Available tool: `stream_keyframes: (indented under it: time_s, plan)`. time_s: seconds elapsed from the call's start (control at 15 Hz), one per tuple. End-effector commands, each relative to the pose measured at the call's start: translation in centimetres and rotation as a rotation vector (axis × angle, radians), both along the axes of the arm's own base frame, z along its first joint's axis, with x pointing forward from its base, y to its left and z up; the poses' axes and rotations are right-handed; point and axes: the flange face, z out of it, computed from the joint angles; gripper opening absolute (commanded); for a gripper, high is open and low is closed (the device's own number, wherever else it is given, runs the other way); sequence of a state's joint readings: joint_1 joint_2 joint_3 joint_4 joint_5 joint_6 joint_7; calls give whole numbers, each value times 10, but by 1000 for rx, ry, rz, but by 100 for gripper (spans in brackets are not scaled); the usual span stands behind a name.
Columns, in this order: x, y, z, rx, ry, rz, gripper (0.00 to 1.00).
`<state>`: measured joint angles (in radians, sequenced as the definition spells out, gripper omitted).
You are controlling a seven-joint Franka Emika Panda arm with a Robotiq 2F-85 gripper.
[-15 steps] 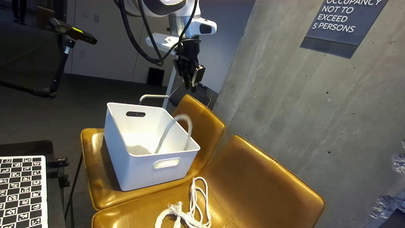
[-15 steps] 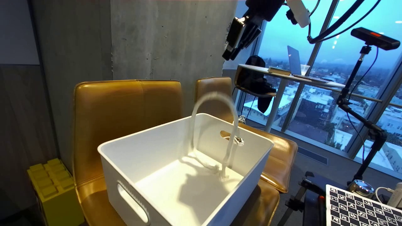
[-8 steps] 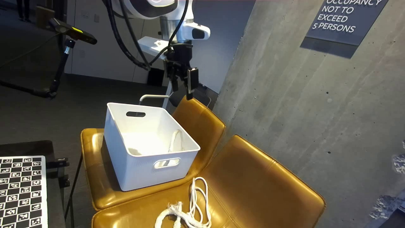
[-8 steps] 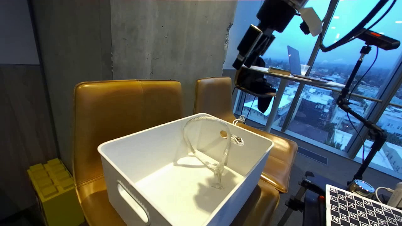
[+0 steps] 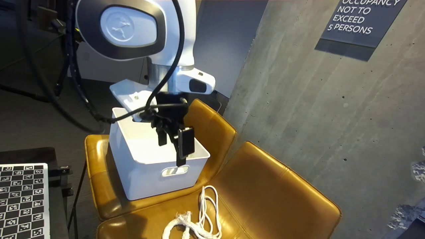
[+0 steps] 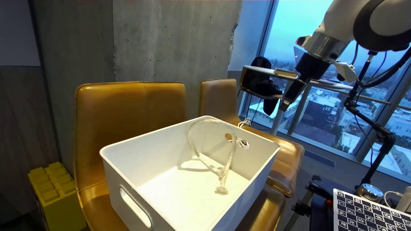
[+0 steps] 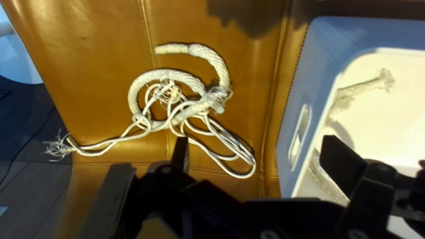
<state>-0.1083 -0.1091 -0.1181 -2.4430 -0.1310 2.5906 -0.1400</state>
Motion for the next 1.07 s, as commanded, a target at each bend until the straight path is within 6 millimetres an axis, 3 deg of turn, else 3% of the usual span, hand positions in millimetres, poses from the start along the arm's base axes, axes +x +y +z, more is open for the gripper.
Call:
stream_keyframes:
  time_s: [0.0, 0.13, 0.33, 1.0]
  plan:
    - [-18, -37, -25, -10, 1, 13, 100]
    - [-24, -52, -46, -11, 21, 14, 100]
    - [-24, -58, -76, -13, 39, 52, 100]
    - [23, -85, -164, -21, 115, 137, 100]
